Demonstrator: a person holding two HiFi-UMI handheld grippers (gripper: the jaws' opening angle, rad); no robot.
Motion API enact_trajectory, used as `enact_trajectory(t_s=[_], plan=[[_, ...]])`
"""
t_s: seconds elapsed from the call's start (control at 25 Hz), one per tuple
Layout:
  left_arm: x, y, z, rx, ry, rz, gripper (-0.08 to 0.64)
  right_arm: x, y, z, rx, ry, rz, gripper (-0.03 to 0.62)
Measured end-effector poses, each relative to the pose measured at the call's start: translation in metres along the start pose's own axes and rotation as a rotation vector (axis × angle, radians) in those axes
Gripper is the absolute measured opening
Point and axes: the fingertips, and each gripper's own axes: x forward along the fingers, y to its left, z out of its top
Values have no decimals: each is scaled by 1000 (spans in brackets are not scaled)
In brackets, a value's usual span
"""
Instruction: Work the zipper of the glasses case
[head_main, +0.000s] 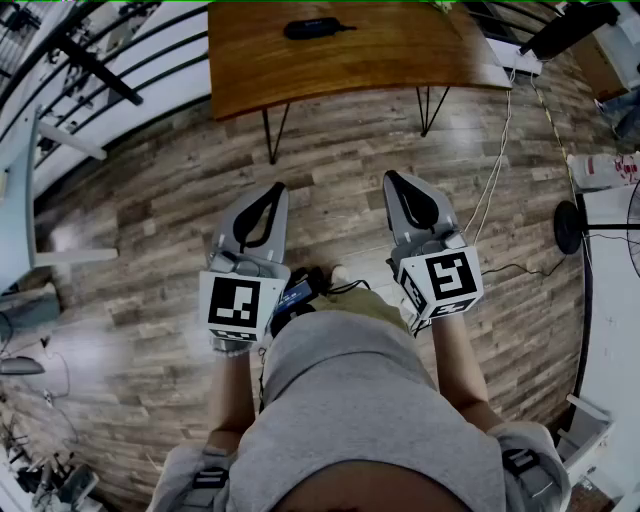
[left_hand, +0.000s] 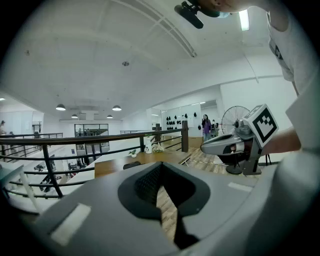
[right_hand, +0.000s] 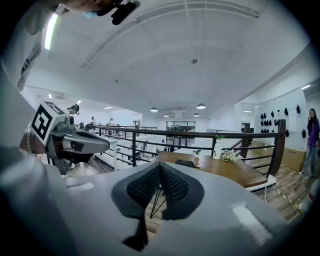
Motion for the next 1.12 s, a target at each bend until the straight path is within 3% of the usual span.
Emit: enact_trajectory(t_s=[0.72,0.76,0.92,1.12], plan=[[2,4,-9,-27,15,20,4,2,-2,2,54,-23,-2,2],[2,4,-9,-32,15,18,24,3,-2,1,55,-22,1,3],[5,0,-4,-46,10,-1,147,4,1,1,64,-19,26,115],[9,-4,-7,-41,17,17,152,4,-6,-2,68,-16,32,127]])
